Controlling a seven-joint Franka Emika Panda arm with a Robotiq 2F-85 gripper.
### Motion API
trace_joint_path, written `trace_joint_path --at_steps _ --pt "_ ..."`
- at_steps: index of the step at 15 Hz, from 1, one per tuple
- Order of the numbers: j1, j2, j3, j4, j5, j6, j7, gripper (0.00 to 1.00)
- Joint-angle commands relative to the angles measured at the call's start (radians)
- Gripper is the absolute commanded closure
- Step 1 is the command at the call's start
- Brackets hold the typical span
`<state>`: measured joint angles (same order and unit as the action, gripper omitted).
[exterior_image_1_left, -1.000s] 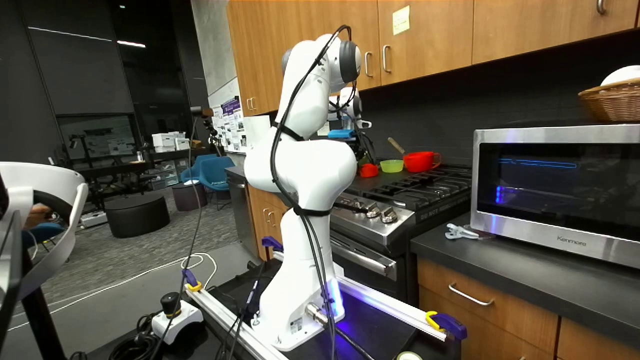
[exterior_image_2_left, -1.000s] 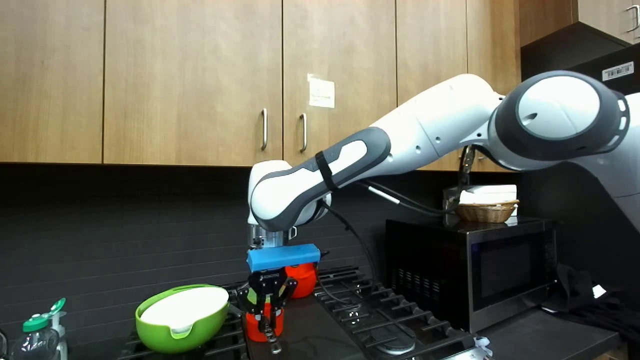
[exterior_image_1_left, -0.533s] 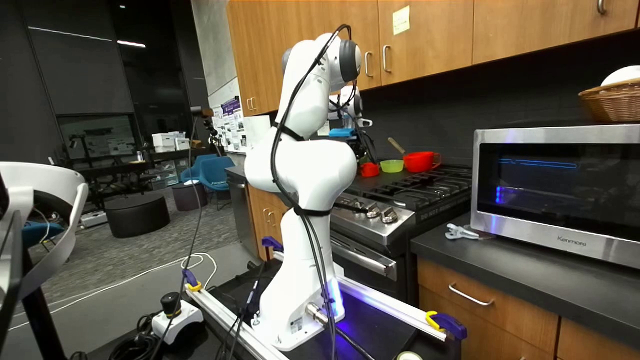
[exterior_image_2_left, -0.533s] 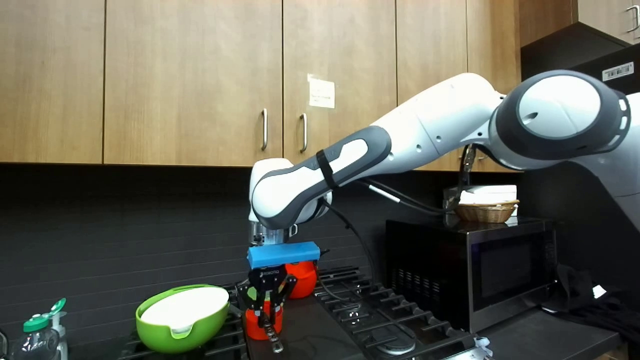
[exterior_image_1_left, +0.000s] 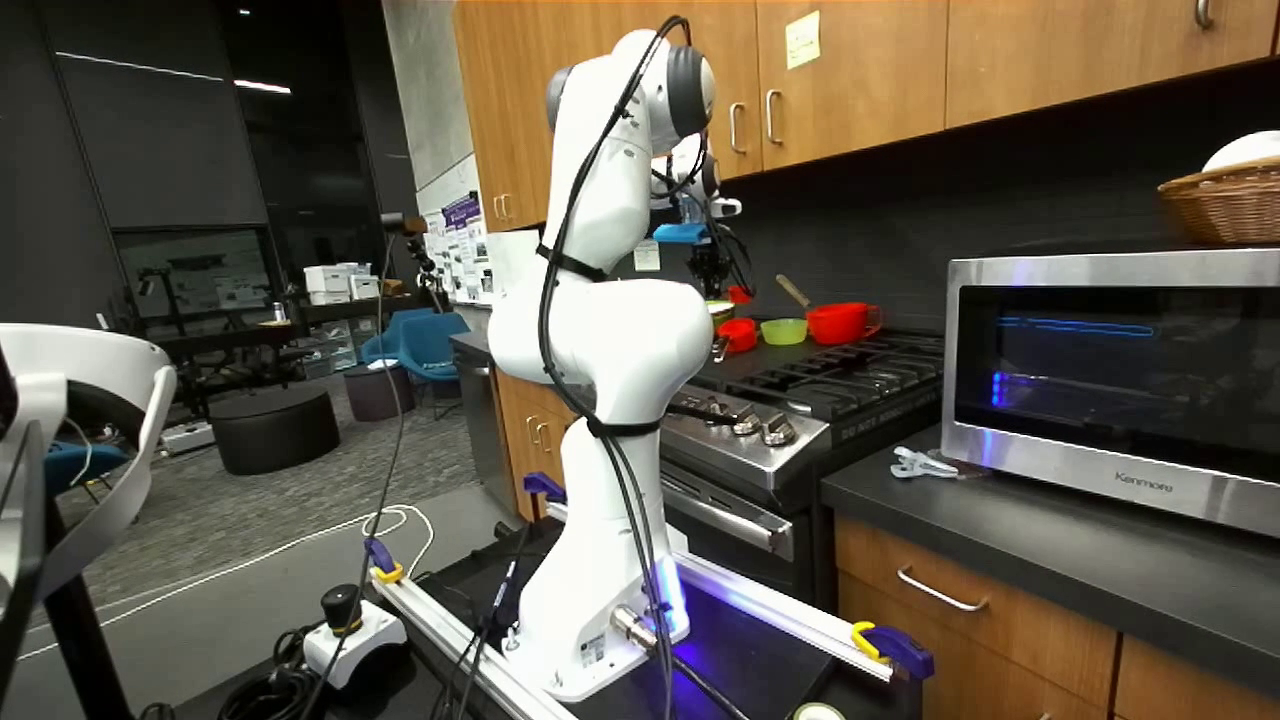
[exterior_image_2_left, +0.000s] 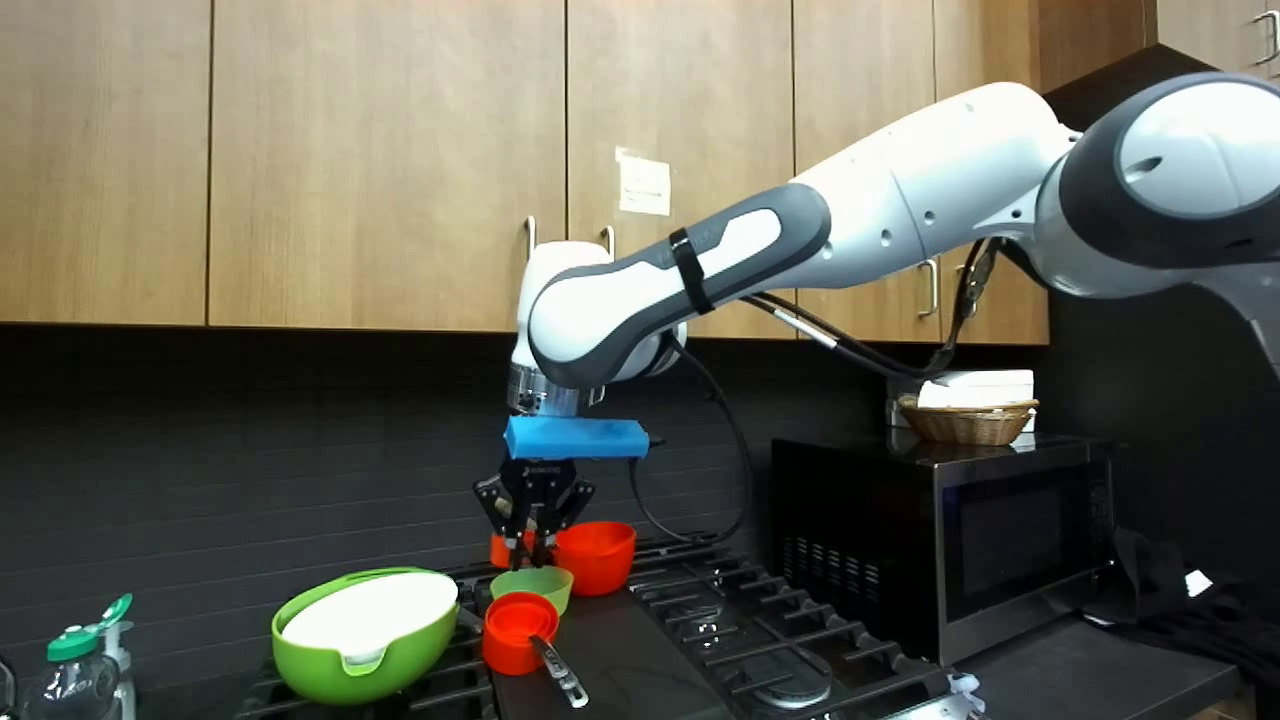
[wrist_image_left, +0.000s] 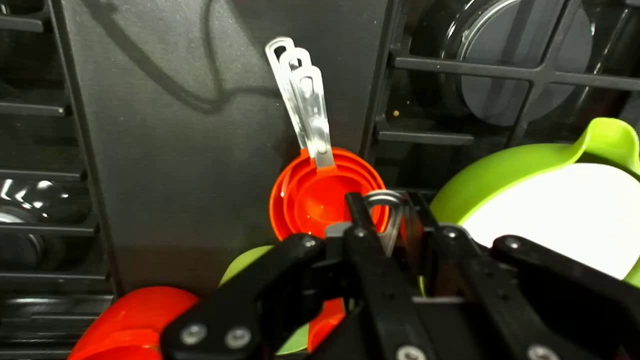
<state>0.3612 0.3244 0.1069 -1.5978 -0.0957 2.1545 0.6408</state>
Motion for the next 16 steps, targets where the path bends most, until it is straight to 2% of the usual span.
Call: trace_joint_path --at_steps 1,4,7,16 --pt "-0.003 -0.066 -0.002 -0.074 -0.040 0.034 0.034 0.95" --pt "-0.013 -0.091 -0.016 -0.110 -0.092 0.048 0.089 0.95" --pt "-0.046 -0.119 -0.027 -0.162 -0.088 0.067 0.128 0.95" --pt "-0.094 -0.127 -0.019 -0.265 -0.074 0.101 0.123 0.95"
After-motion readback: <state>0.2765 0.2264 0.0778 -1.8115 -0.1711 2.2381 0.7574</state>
